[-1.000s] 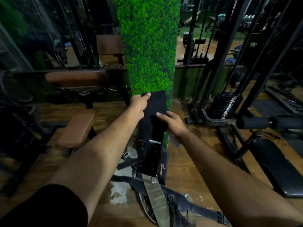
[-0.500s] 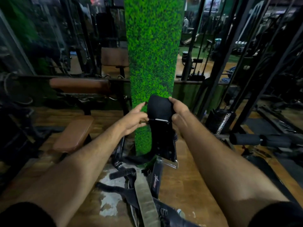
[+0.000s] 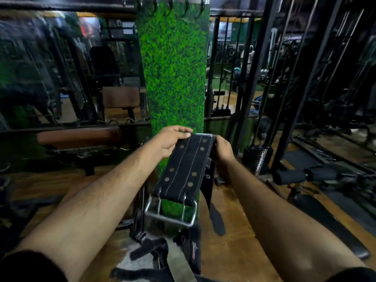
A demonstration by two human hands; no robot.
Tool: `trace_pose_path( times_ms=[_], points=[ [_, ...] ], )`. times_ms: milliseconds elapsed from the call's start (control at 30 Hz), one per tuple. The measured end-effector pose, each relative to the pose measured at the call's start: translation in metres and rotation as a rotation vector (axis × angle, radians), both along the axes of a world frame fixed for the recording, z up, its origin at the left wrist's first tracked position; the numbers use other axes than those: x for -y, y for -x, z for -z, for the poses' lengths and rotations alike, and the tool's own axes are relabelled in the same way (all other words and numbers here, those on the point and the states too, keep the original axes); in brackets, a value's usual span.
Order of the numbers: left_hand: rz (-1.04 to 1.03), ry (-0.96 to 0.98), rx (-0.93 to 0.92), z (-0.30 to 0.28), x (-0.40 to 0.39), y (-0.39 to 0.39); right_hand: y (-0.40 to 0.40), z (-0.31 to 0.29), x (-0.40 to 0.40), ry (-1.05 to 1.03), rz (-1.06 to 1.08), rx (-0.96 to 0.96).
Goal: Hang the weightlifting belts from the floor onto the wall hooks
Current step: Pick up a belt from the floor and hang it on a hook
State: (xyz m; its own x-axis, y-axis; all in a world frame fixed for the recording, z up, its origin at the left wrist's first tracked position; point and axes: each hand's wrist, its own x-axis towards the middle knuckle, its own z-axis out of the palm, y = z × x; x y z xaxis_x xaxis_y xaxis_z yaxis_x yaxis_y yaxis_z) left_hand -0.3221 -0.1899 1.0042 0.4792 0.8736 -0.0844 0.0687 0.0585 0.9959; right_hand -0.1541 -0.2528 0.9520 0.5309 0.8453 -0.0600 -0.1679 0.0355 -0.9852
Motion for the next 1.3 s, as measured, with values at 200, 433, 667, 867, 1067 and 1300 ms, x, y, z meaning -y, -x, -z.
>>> trace_pose_path(
  times_ms=[200, 433, 667, 867, 1067, 1300],
  points=[
    [0.003, 0.038, -0.115, -0.024, -0.024, -0.011, -0.018, 0.011, 0.008, -0.183, 0.156, 0.84],
    [0.075, 0.158, -0.25, -0.043, -0.05, -0.03, -0.041, -0.029, -0.009, -0.306, -0.066, 1.116],
    [0.099, 0.009, -0.118, -0.052, -0.075, -0.037, -0.084, -0.051, -0.048, -0.301, -0.186, 0.743],
    [-0.216, -0.336, -0.134, -0.03, -0.093, -0.055, -0.104, -0.067, -0.102, -0.286, -0.296, 0.619],
    [-0.224, -0.389, 0.042, -0.07, -0.1, -0.072, -0.103, -0.088, -0.121, -0.288, -0.408, 0.378],
    [-0.049, -0.216, 0.281, -0.12, -0.132, -0.095, -0.103, -0.127, -0.145, -0.284, -0.507, 0.215]
  ],
)
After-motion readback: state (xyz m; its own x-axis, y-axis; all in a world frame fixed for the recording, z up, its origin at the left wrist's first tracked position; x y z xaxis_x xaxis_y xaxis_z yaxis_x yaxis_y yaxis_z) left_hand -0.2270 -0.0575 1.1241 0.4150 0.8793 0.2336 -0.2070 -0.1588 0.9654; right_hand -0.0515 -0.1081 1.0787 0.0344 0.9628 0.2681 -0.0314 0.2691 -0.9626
